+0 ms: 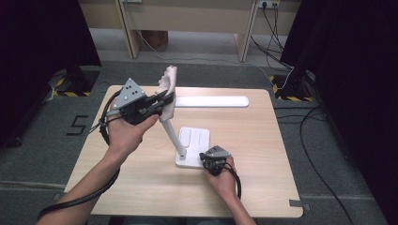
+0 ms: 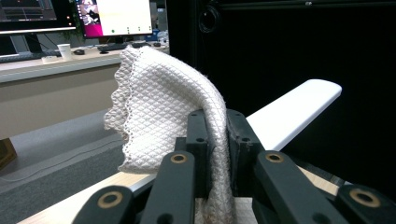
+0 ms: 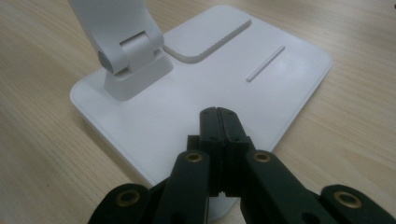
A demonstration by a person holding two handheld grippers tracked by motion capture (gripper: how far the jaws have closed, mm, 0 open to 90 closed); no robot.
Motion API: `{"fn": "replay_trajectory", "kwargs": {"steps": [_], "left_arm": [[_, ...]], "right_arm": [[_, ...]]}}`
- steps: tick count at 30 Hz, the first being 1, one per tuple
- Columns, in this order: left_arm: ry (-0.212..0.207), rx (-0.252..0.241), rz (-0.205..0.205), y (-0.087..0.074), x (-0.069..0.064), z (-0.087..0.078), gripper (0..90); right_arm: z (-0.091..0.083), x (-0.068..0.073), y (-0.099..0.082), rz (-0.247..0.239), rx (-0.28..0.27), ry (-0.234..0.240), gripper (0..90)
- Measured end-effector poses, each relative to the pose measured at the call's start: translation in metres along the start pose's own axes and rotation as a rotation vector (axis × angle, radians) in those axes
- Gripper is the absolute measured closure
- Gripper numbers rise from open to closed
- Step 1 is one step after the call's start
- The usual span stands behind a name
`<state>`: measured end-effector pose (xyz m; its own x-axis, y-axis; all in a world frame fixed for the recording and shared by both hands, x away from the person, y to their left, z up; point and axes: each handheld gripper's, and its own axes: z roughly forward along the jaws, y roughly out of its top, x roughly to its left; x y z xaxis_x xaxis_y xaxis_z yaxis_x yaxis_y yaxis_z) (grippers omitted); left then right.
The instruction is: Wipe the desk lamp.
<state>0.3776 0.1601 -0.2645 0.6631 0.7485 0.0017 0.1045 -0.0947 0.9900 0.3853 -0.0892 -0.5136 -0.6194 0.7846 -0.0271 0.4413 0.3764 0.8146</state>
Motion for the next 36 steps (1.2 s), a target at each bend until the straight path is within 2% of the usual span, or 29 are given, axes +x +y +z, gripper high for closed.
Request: {"fn": "replay_trajectory", "kwargs": {"steps": [5,8,10,19,21,23,24,36], "left_arm": [[0.000,0.000,0.000,0.000,-0.003,0.003,81.1],[0.004,-0.009,0.016,0.000,-0.003,0.004,81.1],[0.000,-0.004,0.000,0.000,-0.005,0.005,81.1],[-0.002,-0.018,0.021,0.000,-0.010,0.010,81.1],[-0.008,-0.011,0.014,0.000,-0.012,0.011,81.1],[-0.007,-0.018,0.026,0.000,-0.012,0.013,81.1],[-0.010,-0.013,0.013,0.000,-0.013,0.013,81.1],[-0.014,-0.034,0.027,-0.001,-0.023,0.021,81.0]], "right_arm": [[0.000,0.000,0.000,-0.002,-0.001,0.001,90.0],[0.000,0.000,0.000,-0.006,0.001,0.001,90.0],[0.000,0.000,0.000,-0.004,0.001,0.000,90.0],[0.000,0.000,0.000,-0.004,-0.002,-0.001,90.0],[0.000,0.000,0.000,-0.005,-0.006,-0.002,90.0],[0.000,0.001,0.000,-0.006,-0.003,-0.004,90.0],[0.000,0.001,-0.001,-0.006,-0.004,-0.004,90.0],[0.000,0.001,-0.001,-0.006,-0.005,-0.004,90.0]]}}
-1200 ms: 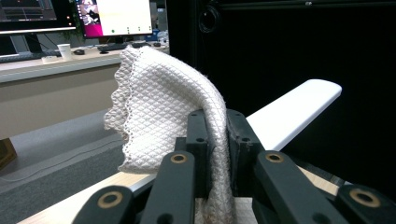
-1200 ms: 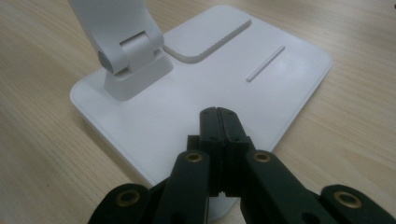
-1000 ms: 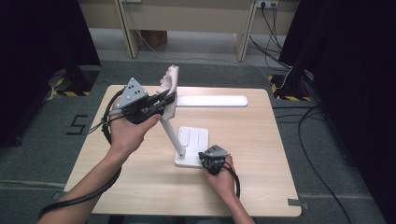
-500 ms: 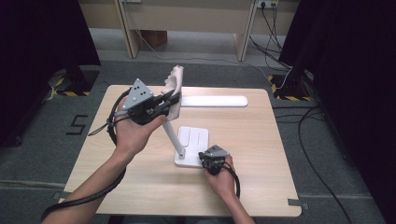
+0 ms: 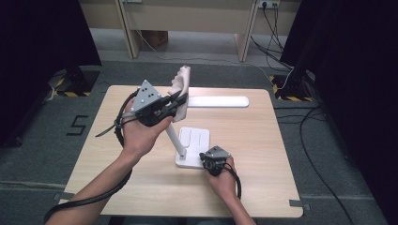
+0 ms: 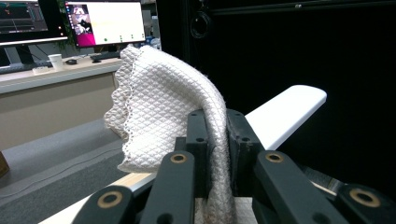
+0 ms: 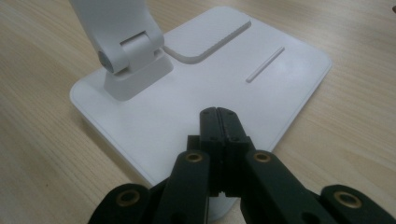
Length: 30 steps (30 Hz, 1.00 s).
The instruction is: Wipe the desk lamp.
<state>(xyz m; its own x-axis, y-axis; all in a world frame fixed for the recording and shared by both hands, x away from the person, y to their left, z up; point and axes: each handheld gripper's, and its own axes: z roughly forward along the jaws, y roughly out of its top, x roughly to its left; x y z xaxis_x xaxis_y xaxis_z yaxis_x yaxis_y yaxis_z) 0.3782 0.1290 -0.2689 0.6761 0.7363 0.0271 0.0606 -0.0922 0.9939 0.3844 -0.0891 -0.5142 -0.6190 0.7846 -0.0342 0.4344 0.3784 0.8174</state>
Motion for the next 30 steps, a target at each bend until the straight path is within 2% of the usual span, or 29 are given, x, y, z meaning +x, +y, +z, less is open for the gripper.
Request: {"fn": "replay_trajectory", "kwargs": {"steps": [30], "left_arm": [[-0.026,-0.004,0.026,0.003,-0.018,0.020,81.0]], "right_arm": [[0.000,0.001,0.000,-0.006,0.000,-0.003,90.0]]}}
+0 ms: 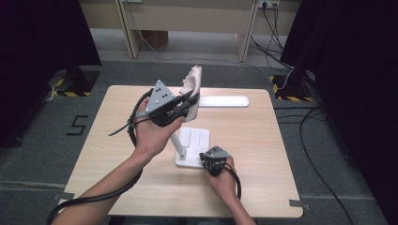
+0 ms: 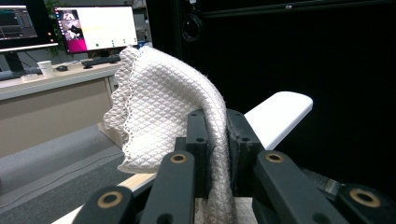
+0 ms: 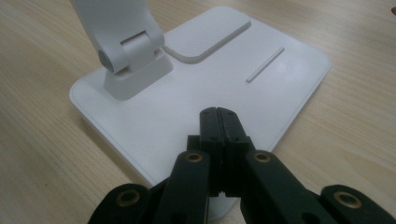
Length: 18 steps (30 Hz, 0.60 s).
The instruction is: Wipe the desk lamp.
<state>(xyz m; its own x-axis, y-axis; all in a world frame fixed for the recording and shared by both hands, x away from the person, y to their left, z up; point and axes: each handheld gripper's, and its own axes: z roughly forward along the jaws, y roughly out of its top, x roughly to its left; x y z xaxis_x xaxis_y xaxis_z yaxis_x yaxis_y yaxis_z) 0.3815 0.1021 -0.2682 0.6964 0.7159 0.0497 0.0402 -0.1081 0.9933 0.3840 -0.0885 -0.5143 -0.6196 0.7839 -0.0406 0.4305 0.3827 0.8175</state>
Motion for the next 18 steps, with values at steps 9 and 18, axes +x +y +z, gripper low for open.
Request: {"fn": "replay_trajectory", "kwargs": {"steps": [9,18], "left_arm": [[-0.013,0.002,0.005,0.002,-0.007,0.008,81.0],[-0.024,0.006,0.010,0.004,-0.013,0.016,81.0]], "right_arm": [[0.000,0.000,0.000,-0.001,0.000,0.001,90.0],[0.000,0.000,0.000,-0.004,-0.003,0.000,90.0]]}}
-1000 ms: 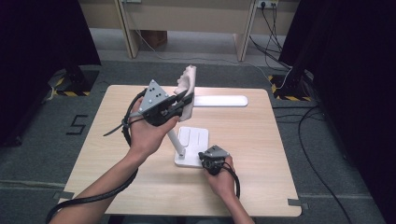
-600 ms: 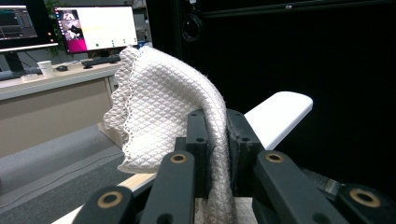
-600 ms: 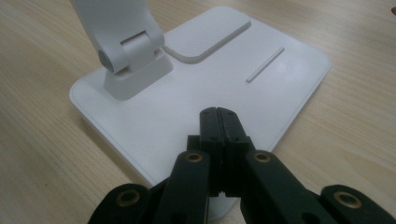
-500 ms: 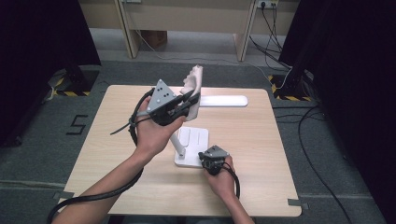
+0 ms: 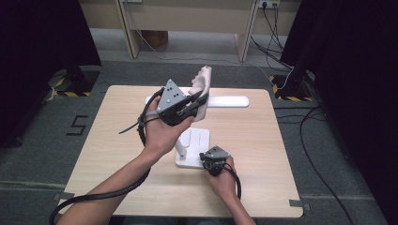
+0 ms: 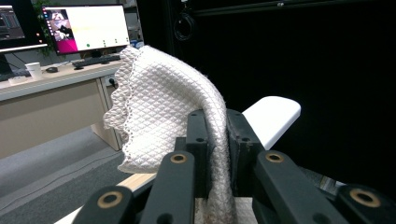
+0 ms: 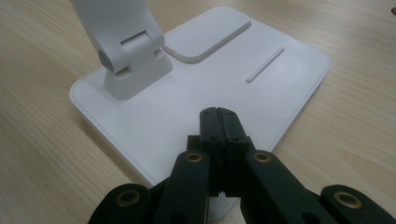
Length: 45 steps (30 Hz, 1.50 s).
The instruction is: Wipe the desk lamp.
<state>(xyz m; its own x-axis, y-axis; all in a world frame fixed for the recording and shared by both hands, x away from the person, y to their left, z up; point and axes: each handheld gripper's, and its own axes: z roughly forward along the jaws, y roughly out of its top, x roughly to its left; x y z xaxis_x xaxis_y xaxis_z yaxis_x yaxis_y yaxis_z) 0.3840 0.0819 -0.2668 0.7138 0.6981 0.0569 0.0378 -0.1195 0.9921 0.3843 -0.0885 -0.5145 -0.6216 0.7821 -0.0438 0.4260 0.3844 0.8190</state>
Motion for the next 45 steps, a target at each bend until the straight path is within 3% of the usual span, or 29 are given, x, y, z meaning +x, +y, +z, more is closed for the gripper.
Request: {"fn": "replay_trajectory", "kwargs": {"steps": [45], "left_arm": [[-0.048,0.002,0.009,0.006,-0.030,0.036,81.0]], "right_arm": [[0.000,0.001,0.000,-0.007,-0.001,-0.008,90.0]]}}
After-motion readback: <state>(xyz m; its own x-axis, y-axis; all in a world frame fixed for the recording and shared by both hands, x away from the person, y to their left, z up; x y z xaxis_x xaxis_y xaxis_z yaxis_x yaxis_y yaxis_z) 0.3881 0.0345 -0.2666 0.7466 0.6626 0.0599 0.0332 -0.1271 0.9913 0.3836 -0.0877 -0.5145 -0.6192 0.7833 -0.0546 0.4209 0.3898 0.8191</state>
